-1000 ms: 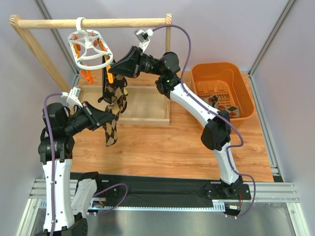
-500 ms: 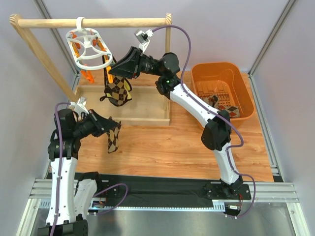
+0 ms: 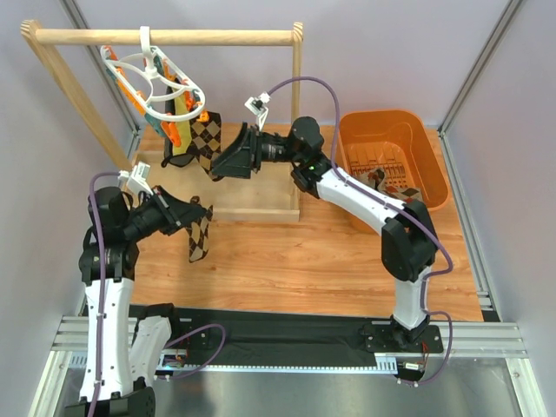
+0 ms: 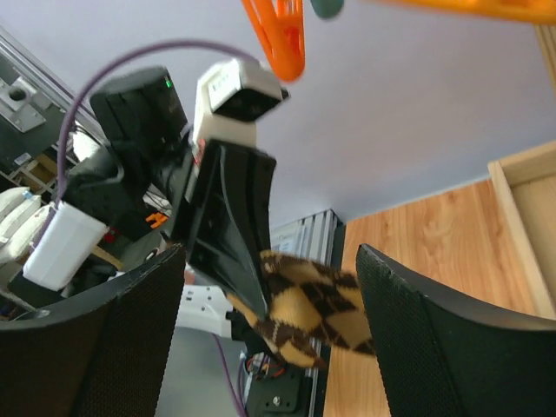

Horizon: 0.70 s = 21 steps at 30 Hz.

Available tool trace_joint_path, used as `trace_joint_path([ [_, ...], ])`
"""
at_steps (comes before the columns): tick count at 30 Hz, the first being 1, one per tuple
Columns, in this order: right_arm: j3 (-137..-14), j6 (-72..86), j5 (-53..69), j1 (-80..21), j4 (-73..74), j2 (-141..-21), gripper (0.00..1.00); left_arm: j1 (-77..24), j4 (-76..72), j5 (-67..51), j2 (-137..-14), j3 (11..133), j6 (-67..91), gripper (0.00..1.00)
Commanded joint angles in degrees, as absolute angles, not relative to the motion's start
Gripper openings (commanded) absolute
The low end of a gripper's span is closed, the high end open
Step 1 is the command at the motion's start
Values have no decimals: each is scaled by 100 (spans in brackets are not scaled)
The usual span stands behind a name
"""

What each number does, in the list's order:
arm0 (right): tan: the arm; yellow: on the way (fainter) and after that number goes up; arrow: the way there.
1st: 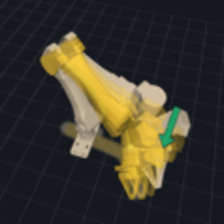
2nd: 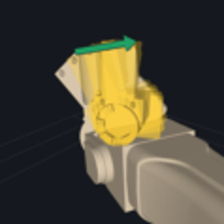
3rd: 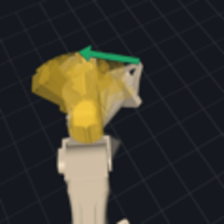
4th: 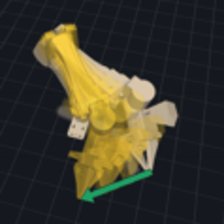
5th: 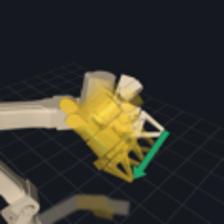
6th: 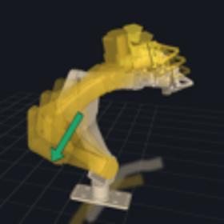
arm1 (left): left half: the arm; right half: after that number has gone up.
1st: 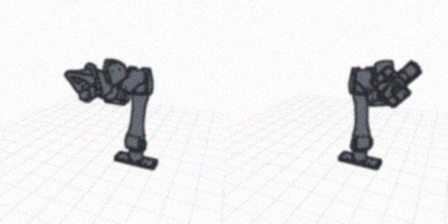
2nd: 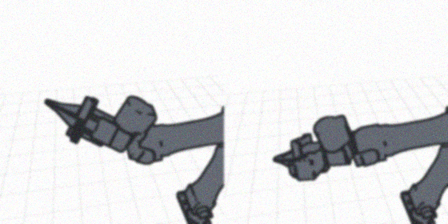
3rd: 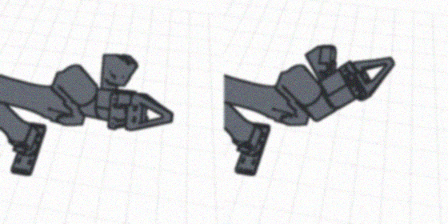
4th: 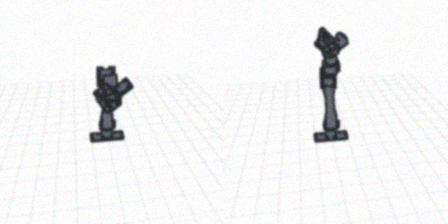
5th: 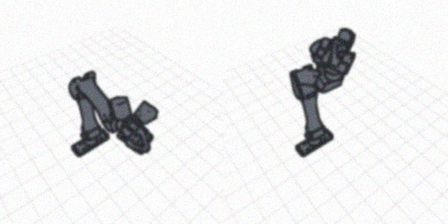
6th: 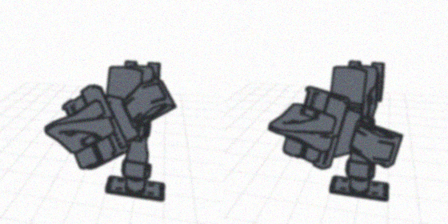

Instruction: Remove the socks clipped to the hanger

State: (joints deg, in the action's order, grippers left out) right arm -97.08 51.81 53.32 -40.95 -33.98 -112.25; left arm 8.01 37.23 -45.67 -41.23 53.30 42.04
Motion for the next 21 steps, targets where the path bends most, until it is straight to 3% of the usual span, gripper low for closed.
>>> trace_joint_path([
  [1,-8968,4205,5800,-4096,-2947,-10365,81,826,3481,-5113,-4201,5721,4174,0],
  [8,-7963,2990,6275,-4420,-2296,-9730,85,-235,2593,-5029,-4385,5915,4685,0],
  [14,-7674,1531,5494,-4913,-619,-9387,80,-1212,1926,-4756,-4702,6064,5054,0],
  [16,-7350,1485,5441,-4922,-641,-9185,60,-1283,1934,-4667,-4737,6161,5045,0],
  [17,-7226,1503,5319,-4931,-729,-9106,43,-1283,1968,-4580,-4763,6187,5028,0],
  [19,-6814,1503,5230,-4904,-808,-8774,32,-1283,2021,-4474,-4790,6231,4984,3],
  [21,-6540,1512,5142,-4878,-923,-8553,15,-1283,2039,-4342,-4851,6223,4966,14],
])
